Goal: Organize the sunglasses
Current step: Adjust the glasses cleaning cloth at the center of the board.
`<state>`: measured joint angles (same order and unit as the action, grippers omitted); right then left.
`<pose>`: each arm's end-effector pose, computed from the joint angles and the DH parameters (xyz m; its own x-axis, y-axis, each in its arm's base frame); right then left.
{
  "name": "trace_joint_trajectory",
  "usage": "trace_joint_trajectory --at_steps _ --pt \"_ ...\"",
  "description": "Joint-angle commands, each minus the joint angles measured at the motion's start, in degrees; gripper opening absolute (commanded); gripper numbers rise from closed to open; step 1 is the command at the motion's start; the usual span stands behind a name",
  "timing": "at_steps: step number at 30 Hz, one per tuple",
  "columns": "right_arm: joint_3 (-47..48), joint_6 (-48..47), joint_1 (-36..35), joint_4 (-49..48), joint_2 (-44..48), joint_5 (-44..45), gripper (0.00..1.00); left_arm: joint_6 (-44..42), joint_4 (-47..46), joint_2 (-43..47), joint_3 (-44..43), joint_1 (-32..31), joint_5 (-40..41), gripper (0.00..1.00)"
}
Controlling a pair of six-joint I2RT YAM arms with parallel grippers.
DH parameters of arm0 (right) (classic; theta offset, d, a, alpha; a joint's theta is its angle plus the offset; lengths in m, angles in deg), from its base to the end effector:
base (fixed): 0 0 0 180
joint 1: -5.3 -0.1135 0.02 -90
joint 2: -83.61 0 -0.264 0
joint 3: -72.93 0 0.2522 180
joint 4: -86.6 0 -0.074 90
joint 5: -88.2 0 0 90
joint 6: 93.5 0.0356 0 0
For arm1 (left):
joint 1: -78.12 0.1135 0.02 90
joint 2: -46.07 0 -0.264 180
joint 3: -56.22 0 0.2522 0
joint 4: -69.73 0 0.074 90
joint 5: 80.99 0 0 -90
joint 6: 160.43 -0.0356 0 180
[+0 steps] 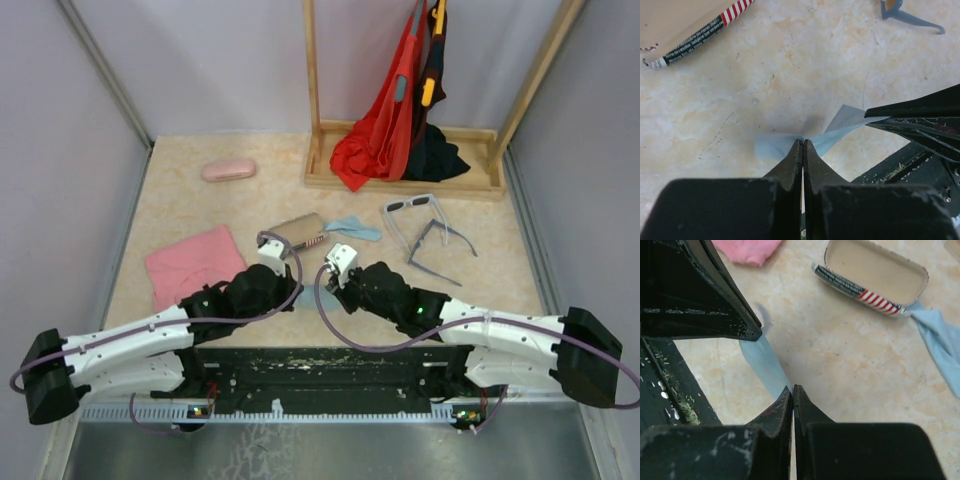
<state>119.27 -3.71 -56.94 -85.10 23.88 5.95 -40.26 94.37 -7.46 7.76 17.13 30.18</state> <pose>0.1131 0.2047 0.2427 -0.1691 -0.3291 -0.9290 -0.8191 0.5712 -0.0532 0.1118 -0.1751 0.2504 -0.5412 0.0096 -0.8408 0.4527 0.8460 -0.2818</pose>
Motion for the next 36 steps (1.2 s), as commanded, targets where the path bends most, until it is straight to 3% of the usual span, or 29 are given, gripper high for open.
trace_joint_trajectory --at_steps 1,9,14,23,30,36 --pt "-1.3 6.0 -0.3 -1.4 -1.1 6.4 0.0 3.5 -6.0 -3.5 2.9 0.3 2.6 0.0" --pt "-5.8 5.6 -0.2 -10.6 -5.0 11.0 0.0 0.5 -16.8 -7.3 6.2 0.3 3.9 0.0" --pt "-8.9 8.4 -0.2 -13.2 -5.3 11.1 0.0 4.9 -21.0 -5.0 13.3 0.2 2.3 0.0" --pt "-9.8 14.4 -0.3 -9.1 -4.7 5.9 0.0 11.5 -22.2 -2.2 20.3 -1.6 -4.3 0.01" --pt "-10.0 18.8 -0.5 -1.9 -2.9 3.7 0.0 13.6 -25.2 -3.0 23.6 -2.9 -10.1 0.1" --pt "-9.8 25.1 -0.6 7.3 -2.2 5.2 0.0 14.3 -23.0 1.1 24.7 -2.9 -10.4 0.22"
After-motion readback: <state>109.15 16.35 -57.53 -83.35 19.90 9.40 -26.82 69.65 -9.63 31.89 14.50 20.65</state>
